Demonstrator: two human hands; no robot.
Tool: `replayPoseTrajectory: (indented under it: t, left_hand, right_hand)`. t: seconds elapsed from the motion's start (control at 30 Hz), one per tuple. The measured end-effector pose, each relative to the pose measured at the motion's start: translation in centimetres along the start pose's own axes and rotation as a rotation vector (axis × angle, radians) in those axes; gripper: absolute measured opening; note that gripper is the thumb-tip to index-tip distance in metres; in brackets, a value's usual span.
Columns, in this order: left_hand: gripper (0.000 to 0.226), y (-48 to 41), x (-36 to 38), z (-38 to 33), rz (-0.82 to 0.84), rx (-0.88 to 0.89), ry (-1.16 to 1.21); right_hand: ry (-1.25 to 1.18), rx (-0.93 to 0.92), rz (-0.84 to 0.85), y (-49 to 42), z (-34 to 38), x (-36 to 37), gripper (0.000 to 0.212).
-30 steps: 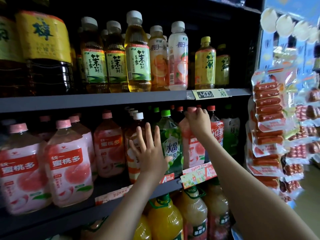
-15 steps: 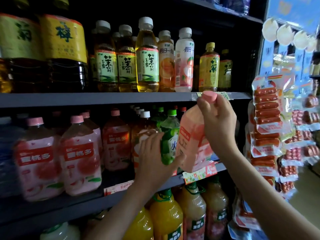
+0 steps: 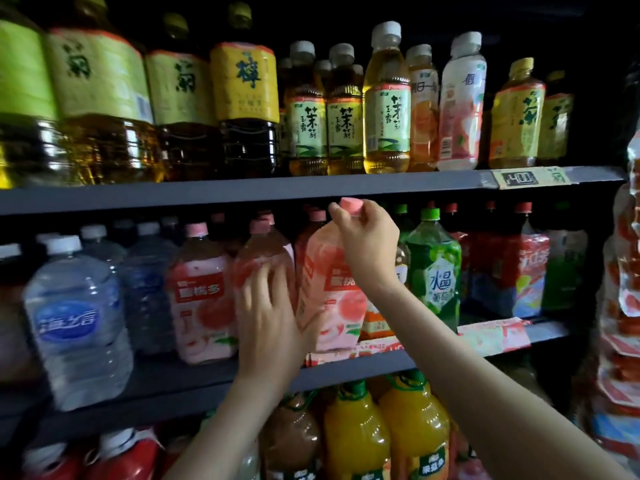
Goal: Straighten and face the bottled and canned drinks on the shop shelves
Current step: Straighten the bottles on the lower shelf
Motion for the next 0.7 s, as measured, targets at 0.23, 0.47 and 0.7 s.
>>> replayPoseTrajectory:
  t: [0.23, 0.47, 0.7]
  left_hand:
    - [0.101, -1.7, -0.1, 4.4, 0.111, -0.117, -0.092]
    - [0.086, -1.1, 2.1, 4.1, 0.149, -0.138, -0.072]
    - [0.055, 6.3, 6.9, -6.8, 0.094, 0.057, 0.389]
  right_hand:
    - [0.134, -0.049, 0.018, -0.4, -0.7, 4.4, 0.035]
    - [0.216, -0.003, 0.238, -1.3, -2.7, 6.1, 0.038]
    - [0.267, -0.195, 0.249, 6.4, -8.8, -2.8, 0.043]
Point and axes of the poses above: each hand's wrist, its own y-axis away from the middle knuckle, its own x-axis out of the palm, z = x × y, the point moved 5 cm from there along -y, towards the middle knuckle, and after that the axes turned 11 degrees about y, right-handed, at the moved point
